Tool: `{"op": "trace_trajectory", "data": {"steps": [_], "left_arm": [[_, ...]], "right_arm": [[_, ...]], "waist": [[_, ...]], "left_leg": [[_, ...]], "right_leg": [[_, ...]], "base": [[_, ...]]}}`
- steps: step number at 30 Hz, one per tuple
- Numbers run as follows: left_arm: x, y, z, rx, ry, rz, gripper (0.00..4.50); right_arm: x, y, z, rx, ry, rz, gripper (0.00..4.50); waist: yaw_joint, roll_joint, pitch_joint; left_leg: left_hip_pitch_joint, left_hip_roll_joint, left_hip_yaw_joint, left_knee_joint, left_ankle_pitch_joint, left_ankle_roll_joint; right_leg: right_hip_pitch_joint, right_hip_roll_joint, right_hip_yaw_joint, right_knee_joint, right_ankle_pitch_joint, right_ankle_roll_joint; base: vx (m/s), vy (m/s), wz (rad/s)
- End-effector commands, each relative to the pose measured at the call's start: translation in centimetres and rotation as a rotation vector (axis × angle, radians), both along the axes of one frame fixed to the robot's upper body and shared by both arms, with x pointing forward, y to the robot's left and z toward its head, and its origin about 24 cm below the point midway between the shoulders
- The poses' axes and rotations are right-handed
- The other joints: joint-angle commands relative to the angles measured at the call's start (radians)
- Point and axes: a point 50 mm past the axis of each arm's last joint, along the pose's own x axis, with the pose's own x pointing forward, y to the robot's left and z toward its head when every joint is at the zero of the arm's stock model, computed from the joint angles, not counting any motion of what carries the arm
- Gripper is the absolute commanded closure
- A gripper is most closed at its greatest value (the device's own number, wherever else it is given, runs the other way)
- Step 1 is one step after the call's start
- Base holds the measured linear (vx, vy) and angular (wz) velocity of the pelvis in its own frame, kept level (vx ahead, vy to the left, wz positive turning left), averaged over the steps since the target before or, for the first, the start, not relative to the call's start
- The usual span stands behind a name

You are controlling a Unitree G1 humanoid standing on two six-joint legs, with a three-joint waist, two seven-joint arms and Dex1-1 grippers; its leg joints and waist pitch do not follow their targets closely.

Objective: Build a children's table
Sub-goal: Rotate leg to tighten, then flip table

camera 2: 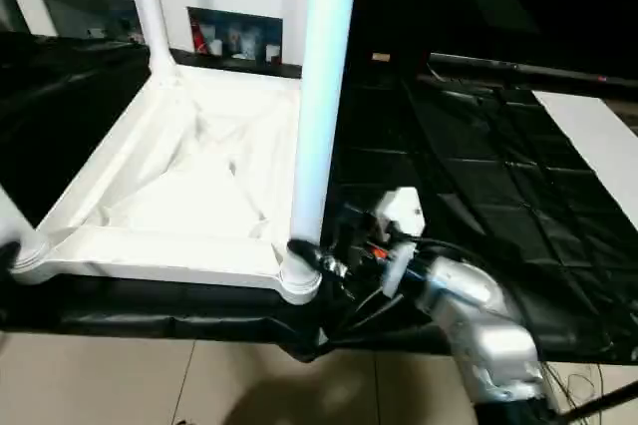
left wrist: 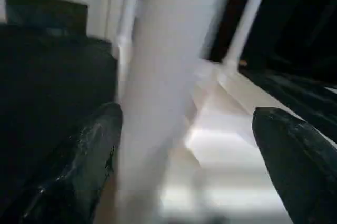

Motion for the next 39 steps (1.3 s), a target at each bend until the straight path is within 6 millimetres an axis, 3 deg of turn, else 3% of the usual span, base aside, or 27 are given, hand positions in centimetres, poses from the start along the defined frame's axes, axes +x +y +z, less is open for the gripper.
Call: {"op": "trace_trajectory", "data": {"steps": [1,6,12,15,16,29,31,34,36,37,39], "left_arm": [[0.9,0.1,-0.3,0.046,0.031,0.034,0.11],[2.8,-0.4,0.7,0.050,-0.033,0.049,0.11],[4.3,-1.6,1.7,0.077,-0.094,0.051,0.11],[4.6,-2.9,1.1,0.067,-0.084,0.035,0.03],[4.6,-3.1,0.8,0.070,-0.079,0.032,0.23],[4.3,-6.1,-0.7,0.040,-0.070,0.004,1.31],[4.4,-6.8,-0.7,0.042,-0.070,-0.018,1.30],[4.8,-7.7,-0.6,0.037,-0.076,-0.046,1.76],[4.9,-8.0,-0.6,0.036,-0.077,-0.055,1.70],[5.3,-8.4,-0.7,0.043,-0.076,-0.066,1.88],[5.5,-8.6,-0.7,0.045,-0.076,-0.070,2.16]], "right_arm": [[0.9,-0.1,-0.4,-0.031,-0.003,-0.097,0.00],[1.3,1.2,-0.6,0.049,0.020,-0.135,0.00],[1.8,1.9,-0.6,0.098,0.011,-0.189,0.00],[2.0,1.5,-0.6,0.121,0.012,-0.215,0.17],[2.0,1.4,-0.6,0.123,0.012,-0.221,0.35],[0.0,-0.5,0.1,0.176,-0.006,-0.277,1.26],[-0.5,-1.1,0.2,0.177,-0.008,-0.295,1.52],[-1.2,-2.1,0.4,0.174,-0.014,-0.332,1.73],[-1.4,-2.3,0.4,0.171,-0.016,-0.341,1.80],[-1.7,-2.9,0.4,0.168,-0.016,-0.357,1.95],[-1.8,-3.2,0.4,0.169,-0.018,-0.368,2.15]], "waist": [[-0.006,0.037,-0.034],[-0.007,0.044,-0.038],[-0.002,0.038,-0.043],[-0.001,0.033,-0.043],[0.000,0.034,-0.043],[0.004,0.016,-0.038],[0.007,0.020,-0.037],[0.013,0.020,-0.035],[0.017,0.018,-0.034],[0.020,0.024,-0.034],[0.022,0.020,-0.034]], "left_leg": [[0.015,0.012,-0.020,-0.083,-0.513,-0.053],[0.016,0.013,-0.014,-0.081,-0.498,-0.052],[0.009,0.015,-0.007,-0.079,-0.424,-0.044],[0.008,0.017,-0.005,-0.079,-0.401,-0.042],[0.010,0.019,-0.004,-0.078,-0.401,-0.040],[0.004,0.018,-0.004,-0.082,-0.415,-0.030],[0.009,0.018,-0.003,-0.082,-0.430,-0.030],[0.007,0.017,-0.006,-0.083,-0.450,-0.036],[0.008,0.016,-0.006,-0.082,-0.452,-0.035],[0.011,0.016,-0.006,-0.082,-0.458,-0.036],[0.015,0.015,-0.005,-0.080,-0.470,-0.036]], "right_leg": [[0.011,-0.058,0.030,-0.106,-0.497,-0.079],[0.011,-0.055,0.037,-0.094,-0.394,-0.128],[0.020,-0.057,0.041,-0.080,-0.301,-0.157],[0.022,-0.058,0.041,-0.079,-0.286,-0.163],[0.020,-0.058,0.042,-0.079,-0.283,-0.164],[0.018,-0.057,0.044,-0.092,-0.379,-0.106],[0.011,-0.057,0.045,-0.097,-0.408,-0.094],[0.011,-0.058,0.044,-0.103,-0.459,-0.070],[0.007,-0.058,0.044,-0.107,-0.477,-0.058],[0.005,-0.058,0.044,-0.109,-0.488,-0.053],[0.000,-0.057,0.044,-0.112,-0.492,-0.050]], "base": [[0.000,0.000,0.00],[0.000,0.000,0.00],[0.000,0.000,0.00],[0.000,0.000,0.00],[0.000,0.000,0.00],[0.000,0.000,0.00],[0.000,0.000,0.00],[0.000,0.000,0.00],[0.000,0.000,0.00],[0.000,0.000,0.00],[0.000,0.000,0.00]]}}
